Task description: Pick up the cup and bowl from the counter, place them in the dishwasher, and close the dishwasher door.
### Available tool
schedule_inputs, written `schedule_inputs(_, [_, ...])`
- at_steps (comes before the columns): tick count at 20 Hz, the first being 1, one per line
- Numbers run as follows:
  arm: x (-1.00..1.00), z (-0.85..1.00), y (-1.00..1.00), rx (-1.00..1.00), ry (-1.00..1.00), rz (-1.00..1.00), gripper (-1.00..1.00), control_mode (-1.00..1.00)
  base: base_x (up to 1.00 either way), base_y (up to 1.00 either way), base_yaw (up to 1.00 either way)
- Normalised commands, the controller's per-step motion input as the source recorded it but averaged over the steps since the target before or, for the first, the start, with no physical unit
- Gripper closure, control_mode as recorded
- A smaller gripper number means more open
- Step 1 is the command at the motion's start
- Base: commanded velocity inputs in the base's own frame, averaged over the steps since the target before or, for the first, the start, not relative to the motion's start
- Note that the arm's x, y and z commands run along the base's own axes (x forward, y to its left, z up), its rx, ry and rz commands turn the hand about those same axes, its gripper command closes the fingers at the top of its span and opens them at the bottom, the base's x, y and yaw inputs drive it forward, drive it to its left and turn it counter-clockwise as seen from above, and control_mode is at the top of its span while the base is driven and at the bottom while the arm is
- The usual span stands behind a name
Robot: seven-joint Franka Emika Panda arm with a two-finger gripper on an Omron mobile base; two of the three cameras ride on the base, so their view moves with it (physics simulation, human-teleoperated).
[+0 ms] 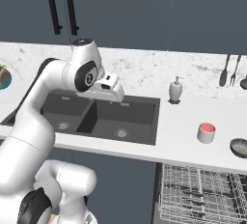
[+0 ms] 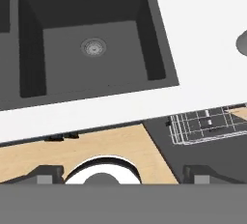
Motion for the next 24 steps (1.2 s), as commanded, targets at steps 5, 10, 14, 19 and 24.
schedule_inputs(5, [0.0,-0.12,-0.69,0.0,0.02,-0.31,-1.0,-1.0,0.0,0.0,0.0])
schedule_inputs(10, [0.15,-0.06,-0.94,0.03,0.0,-0.09,-1.0,-1.0,0.0,0.0,0.0])
schedule_inputs(14, [0.59,-0.04,-1.0,0.08,0.0,0.0,-1.0,-1.0,0.0,0.0,0.0])
schedule_inputs(19, [0.86,-0.02,-0.95,0.02,0.02,0.04,-1.0,-1.0,0.0,0.0,0.0])
schedule_inputs(24, [0.71,-0.09,-0.74,0.0,0.01,0.21,-1.0,-1.0,0.0,0.0,0.0])
